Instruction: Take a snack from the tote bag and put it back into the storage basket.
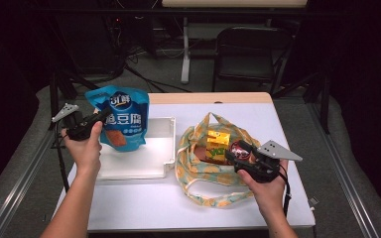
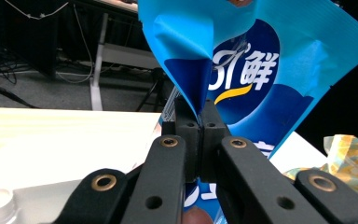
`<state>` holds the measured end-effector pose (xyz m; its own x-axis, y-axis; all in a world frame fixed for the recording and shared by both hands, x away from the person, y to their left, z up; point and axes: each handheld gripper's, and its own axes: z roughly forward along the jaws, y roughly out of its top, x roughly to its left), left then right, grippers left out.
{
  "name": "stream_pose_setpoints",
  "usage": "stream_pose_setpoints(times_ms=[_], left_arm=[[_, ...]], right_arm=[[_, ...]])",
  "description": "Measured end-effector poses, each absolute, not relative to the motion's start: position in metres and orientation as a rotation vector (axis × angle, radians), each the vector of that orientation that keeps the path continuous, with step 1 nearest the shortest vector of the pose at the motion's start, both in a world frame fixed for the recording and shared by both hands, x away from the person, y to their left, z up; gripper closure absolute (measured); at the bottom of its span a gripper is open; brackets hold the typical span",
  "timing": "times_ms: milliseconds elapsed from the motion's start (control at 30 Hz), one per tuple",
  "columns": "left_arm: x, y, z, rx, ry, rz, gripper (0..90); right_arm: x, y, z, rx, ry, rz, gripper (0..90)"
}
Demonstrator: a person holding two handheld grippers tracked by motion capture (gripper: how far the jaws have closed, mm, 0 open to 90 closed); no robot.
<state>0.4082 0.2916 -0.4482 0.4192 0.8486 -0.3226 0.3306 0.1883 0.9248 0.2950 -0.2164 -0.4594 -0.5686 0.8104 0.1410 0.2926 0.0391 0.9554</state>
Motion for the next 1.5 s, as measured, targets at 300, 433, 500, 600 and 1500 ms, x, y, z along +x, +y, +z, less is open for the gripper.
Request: stream_pose_setpoints(times_ms=[300, 433, 500, 600, 1500], left_arm=[[0.416, 0.311, -0.457, 1.356, 1.138, 0.474, 89.9], [0.419, 0.315, -0.460, 1.389, 1.115, 0.489, 89.9], [0.419, 0.317, -0.463, 1.396, 1.115, 0.492, 89.8], [0.418, 0.322, -0.467, 1.386, 1.123, 0.495, 89.6], [0.385, 0.322, -0.469, 1.449, 1.287, 0.610, 20.6]], right_arm=[[0.292, -0.220, -0.466, 1.137, 1.870, 1.551, 38.0], [0.293, -0.221, -0.468, 1.143, 1.872, 1.540, 38.2], [0.293, -0.221, -0.469, 1.147, 1.870, 1.540, 38.2], [0.293, -0.222, -0.469, 1.147, 1.870, 1.534, 38.2], [0.294, -0.232, -0.472, 1.174, 1.840, 1.502, 36.9]])
